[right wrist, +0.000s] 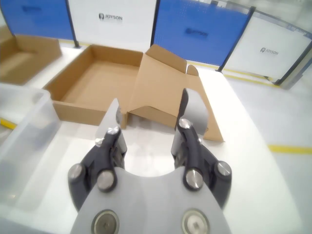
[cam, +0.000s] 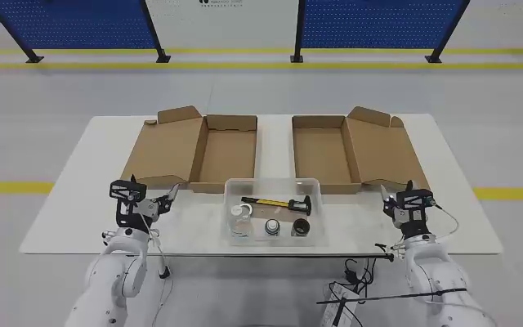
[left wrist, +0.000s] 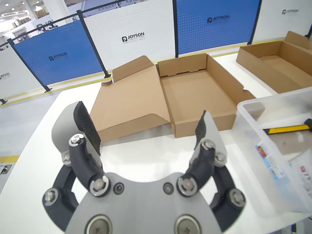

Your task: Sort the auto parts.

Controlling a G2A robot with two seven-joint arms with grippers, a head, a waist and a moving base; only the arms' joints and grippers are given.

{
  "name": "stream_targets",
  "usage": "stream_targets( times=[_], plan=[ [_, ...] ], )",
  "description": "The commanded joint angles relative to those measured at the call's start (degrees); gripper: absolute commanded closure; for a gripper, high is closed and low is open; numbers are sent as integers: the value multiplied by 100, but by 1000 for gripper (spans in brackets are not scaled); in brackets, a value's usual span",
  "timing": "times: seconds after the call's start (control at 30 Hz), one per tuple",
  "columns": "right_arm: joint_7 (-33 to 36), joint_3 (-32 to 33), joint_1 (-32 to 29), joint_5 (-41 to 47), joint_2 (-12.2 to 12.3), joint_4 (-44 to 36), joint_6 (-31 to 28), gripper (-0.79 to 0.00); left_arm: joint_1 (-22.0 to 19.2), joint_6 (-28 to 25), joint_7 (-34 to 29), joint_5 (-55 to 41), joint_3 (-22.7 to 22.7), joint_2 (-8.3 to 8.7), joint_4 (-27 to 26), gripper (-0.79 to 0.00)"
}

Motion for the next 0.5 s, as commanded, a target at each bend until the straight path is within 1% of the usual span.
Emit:
stream_targets(
  times=[0.0, 0.23, 0.47],
  plan=[
    [0, 0, 0, 0, 0, 0, 0, -785, -64, -129, -55, -5, 77, -5, -144, -785],
    [0, 0, 0, 0, 0, 0, 0, -785, -179, -511, -501, -345, 468, -42, -802, -785],
    [0, 0, 0, 0, 0, 0, 0, -785, -71, -681, -1185, -885, 847, -79, -1322, -785]
  ],
)
